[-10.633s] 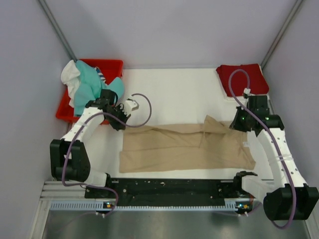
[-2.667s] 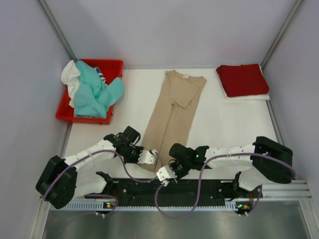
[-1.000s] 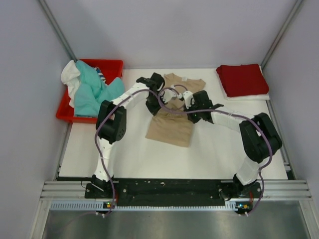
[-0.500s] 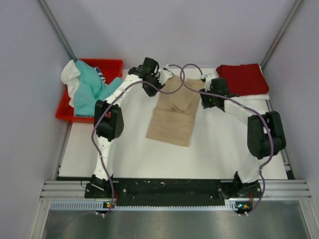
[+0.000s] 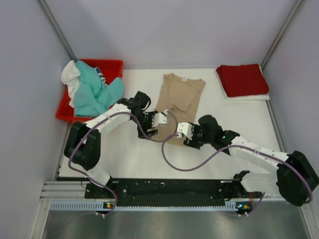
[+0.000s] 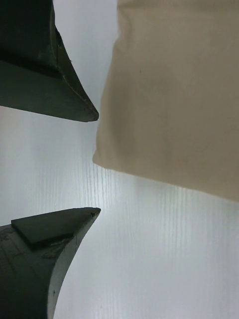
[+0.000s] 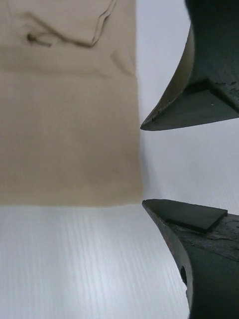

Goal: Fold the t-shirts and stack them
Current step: Fold the folded rectangular tshirt in 1/3 of the way, then grab one side of the 2/3 rectangular tshirt with both arms

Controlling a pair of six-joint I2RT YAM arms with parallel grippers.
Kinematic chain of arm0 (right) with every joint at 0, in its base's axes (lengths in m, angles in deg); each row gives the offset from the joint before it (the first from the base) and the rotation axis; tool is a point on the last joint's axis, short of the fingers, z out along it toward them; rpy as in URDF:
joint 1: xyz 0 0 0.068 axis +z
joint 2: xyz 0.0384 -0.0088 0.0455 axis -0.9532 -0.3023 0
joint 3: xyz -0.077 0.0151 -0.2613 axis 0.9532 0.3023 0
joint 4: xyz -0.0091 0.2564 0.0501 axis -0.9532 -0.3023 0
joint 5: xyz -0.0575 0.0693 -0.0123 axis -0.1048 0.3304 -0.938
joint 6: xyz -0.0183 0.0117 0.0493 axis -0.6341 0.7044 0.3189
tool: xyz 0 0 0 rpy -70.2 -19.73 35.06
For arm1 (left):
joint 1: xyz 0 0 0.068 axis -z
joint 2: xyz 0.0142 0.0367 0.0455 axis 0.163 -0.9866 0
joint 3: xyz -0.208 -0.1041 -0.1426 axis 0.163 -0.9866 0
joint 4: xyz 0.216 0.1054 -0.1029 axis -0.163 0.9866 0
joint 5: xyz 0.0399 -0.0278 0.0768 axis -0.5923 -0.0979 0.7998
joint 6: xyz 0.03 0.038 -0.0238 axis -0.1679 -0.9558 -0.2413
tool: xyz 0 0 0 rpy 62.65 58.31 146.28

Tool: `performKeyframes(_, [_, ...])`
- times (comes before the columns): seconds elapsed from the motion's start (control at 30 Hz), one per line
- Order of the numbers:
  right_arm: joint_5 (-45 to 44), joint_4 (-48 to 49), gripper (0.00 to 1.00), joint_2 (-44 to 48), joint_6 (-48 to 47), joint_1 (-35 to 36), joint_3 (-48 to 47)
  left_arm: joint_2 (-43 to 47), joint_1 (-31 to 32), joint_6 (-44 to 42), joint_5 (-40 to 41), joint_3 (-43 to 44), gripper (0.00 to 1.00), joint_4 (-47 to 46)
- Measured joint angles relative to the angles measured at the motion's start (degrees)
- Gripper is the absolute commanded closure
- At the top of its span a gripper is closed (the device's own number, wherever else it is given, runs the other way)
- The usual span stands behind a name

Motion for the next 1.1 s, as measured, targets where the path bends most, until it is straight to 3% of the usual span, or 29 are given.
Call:
performKeyframes(0.33, [-2.2, -1.3, 0.44, -10.5, -7.1, 7.1, 1.0, 0.2, 0.6, -6.3, 4.3, -10.4, 0.28, -8.2])
performKeyframes(0.4, [-2.5, -1.2, 0.48, -12.2, -7.3, 7.7, 1.0, 0.2, 1.1, -6.5, 5.6, -11.5, 0.29, -10.1])
performKeyframes(0.5, [-3.0, -0.9, 0.65, -14.0, -7.9, 8.5, -0.3, 0.1, 1.7, -6.4, 7.5, -12.0, 0.32, -12.7])
performKeyframes(0.6, [-3.7, -0.2, 0.81, -15.6, -7.9, 8.8, -1.0, -0.8, 2.2, -6.3, 9.2, -12.0, 0.49, -15.2])
performKeyframes(0.77, [-4.8, -0.8, 1.00, -16.5, -7.8, 9.0, -1.7, -3.7, 3.2, -4.7, 11.3, -11.3, 1.00, -15.8])
performKeyframes(1.1, [-6.6, -7.7, 1.00, -15.0, -4.9, 11.7, -3.6, -4.8, 4.3, -1.0, 12.1, -8.7, 1.00, -8.7])
